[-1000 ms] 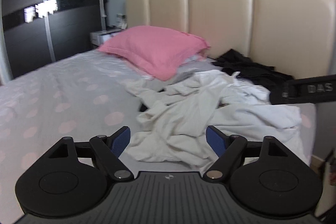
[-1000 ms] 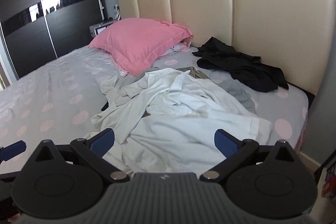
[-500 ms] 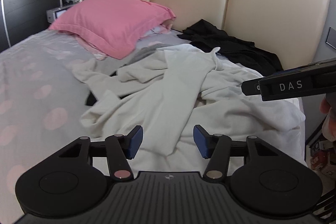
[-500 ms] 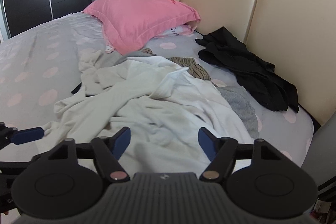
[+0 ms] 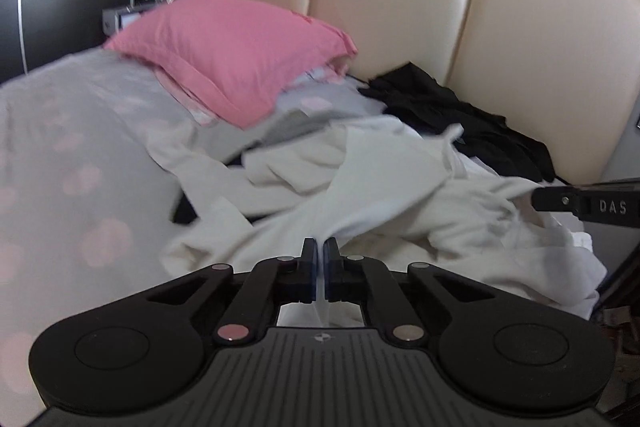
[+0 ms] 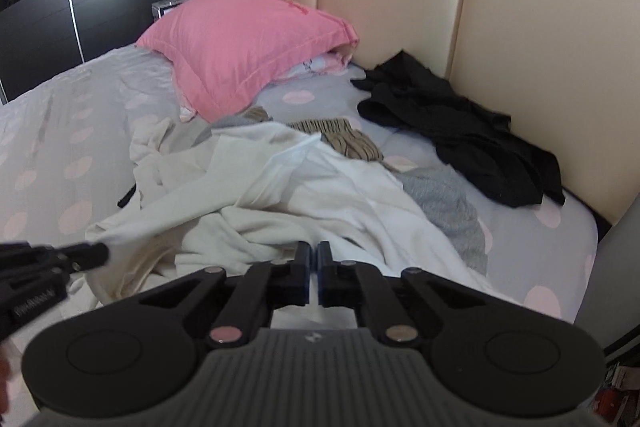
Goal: Fold clothes
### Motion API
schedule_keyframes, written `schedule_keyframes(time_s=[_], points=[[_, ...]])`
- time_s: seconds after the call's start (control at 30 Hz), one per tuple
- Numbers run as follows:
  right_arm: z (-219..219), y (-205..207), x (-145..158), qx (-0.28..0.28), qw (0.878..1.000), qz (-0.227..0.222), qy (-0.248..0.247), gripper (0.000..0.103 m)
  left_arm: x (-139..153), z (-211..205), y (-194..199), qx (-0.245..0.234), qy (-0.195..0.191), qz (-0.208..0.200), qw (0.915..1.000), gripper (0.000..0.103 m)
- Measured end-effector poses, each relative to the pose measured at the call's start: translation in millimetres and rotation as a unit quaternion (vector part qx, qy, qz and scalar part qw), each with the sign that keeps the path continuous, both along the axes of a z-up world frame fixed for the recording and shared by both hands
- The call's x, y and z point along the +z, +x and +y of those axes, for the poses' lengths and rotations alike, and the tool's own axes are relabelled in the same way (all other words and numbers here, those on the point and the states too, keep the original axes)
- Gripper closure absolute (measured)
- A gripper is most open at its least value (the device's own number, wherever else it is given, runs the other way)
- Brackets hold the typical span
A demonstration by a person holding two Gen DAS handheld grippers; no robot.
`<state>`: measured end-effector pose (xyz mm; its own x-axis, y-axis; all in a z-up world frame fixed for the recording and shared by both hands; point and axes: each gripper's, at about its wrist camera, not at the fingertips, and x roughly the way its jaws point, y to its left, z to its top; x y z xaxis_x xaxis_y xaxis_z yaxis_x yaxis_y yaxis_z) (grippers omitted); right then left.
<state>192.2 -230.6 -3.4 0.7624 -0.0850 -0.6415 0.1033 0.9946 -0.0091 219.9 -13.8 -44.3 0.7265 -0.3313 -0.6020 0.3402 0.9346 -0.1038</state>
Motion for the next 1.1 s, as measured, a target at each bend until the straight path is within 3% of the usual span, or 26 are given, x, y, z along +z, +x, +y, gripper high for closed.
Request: schedule_keyframes(time_s=[0.33, 0.43, 0.57, 0.7, 0.8, 0.87, 0.93, 1.0, 1.1], points=[[69, -46, 76, 0.091, 0.990, -0.110, 0.004, 0.101, 97, 96, -52, 0.088, 0.036, -0.068, 0.9931, 0.102], [93, -64, 108, 0.124, 0.982, -0.143, 0.015, 0.101, 125, 130, -84, 0.125, 0.057, -0.106, 0.9849, 0.102], [127, -88, 148, 0.172, 0.970, -0.166, 0.048, 0.101, 162, 191, -130, 0.186, 0.054, -0.131, 0.9723, 0.102], [168, -120, 175, 0.233, 0.952, -0.191, 0.054, 0.101, 194, 245, -180, 0.243, 0.064, -0.169, 0.9530, 0.102], [196, -139, 193, 0.280, 0.936, -0.199, 0.075, 0.101, 219, 274, -219, 0.291, 0.082, -0.209, 0.9301, 0.102], [211, -145, 197, 0.296, 0.932, -0.194, 0.083, 0.101, 235, 292, -246, 0.323, 0.100, -0.233, 0.9119, 0.102], [226, -150, 198, 0.308, 0.929, -0.187, 0.089, 0.101, 239, 304, -261, 0.350, 0.117, -0.231, 0.9003, 0.102], [234, -146, 184, 0.306, 0.934, -0.158, 0.092, 0.101, 241, 317, -277, 0.376, 0.134, -0.226, 0.8886, 0.102], [239, -133, 142, 0.289, 0.949, -0.103, 0.079, 0.101, 213, 338, -287, 0.413, 0.151, -0.175, 0.8809, 0.102]])
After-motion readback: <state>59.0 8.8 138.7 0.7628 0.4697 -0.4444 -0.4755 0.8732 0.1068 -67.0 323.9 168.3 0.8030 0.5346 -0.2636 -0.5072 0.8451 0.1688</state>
